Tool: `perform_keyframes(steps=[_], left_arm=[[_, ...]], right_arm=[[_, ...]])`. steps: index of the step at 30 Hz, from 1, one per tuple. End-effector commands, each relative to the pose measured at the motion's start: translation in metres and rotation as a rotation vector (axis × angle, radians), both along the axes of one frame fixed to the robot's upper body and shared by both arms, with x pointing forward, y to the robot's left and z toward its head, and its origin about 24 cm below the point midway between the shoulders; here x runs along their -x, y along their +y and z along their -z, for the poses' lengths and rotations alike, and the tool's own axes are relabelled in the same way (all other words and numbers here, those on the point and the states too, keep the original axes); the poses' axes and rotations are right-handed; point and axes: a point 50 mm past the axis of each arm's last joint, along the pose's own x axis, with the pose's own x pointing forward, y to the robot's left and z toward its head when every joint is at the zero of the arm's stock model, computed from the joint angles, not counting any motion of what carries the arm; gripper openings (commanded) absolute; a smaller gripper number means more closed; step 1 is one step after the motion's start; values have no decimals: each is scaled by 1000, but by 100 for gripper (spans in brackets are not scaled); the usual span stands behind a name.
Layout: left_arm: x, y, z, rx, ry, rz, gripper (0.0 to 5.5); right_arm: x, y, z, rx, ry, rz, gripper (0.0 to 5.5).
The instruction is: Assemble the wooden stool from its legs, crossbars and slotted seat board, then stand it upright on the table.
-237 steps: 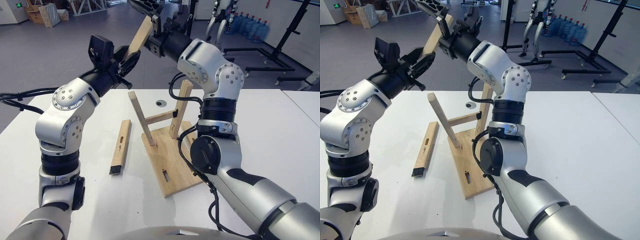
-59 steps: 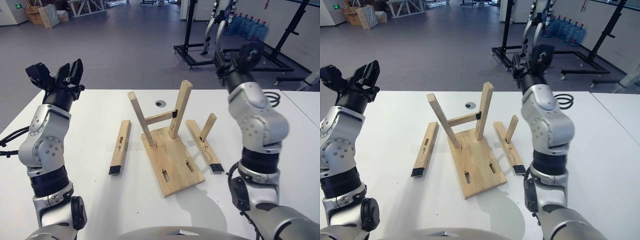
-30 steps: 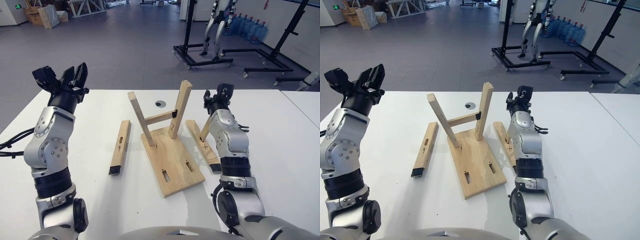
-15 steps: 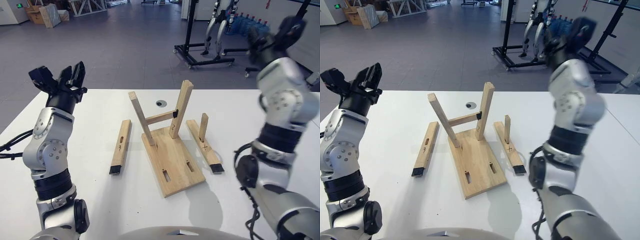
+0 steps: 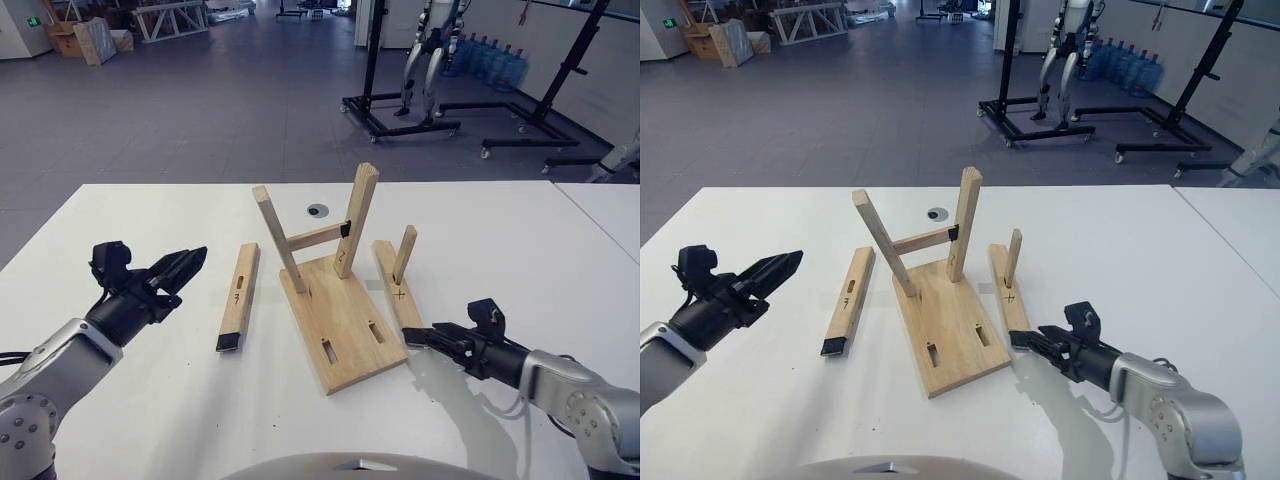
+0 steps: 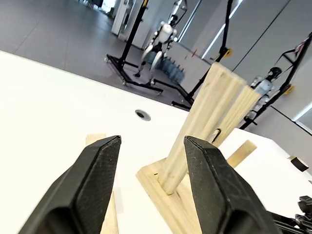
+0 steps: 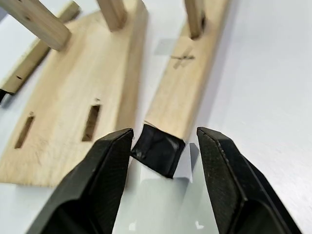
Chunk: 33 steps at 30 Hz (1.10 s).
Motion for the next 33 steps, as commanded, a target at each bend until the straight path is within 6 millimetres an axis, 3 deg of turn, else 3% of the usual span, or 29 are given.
perform_keyframes(steps=[1, 9, 14, 21, 25, 33], left_arm=[[2, 3, 8, -4, 30, -59, 235], [-1, -9, 17, -32, 38, -51, 235], [-5, -7, 18, -25, 28, -72, 235], [-6, -11, 19, -35, 22, -80, 235], [-8, -14, 20, -42, 23, -70, 235], [-10, -25, 22, -42, 18, -39, 235]], right_arm=[[-13, 7, -11, 62, -69, 54, 241], [-38, 25, -7, 225, -66, 144, 241], [-41, 38, -15, 191, -68, 212, 241], [-42, 45, -23, 248, -54, 199, 361], [-42, 48, -14, 315, -44, 191, 365], [-36, 47, 25, 441, 55, 261, 365]])
